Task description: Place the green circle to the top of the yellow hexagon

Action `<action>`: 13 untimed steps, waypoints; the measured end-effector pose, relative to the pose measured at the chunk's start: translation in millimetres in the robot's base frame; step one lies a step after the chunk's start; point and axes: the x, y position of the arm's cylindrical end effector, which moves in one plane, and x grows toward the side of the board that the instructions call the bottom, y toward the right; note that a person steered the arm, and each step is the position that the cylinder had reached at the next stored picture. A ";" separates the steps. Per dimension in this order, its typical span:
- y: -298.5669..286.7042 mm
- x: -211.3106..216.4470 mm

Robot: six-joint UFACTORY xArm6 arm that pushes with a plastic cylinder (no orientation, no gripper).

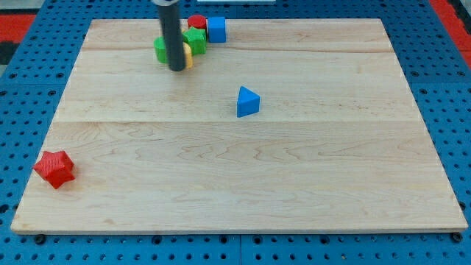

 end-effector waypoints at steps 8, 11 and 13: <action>-35.7 -91.0; 23.1 -130.4; 64.3 -129.6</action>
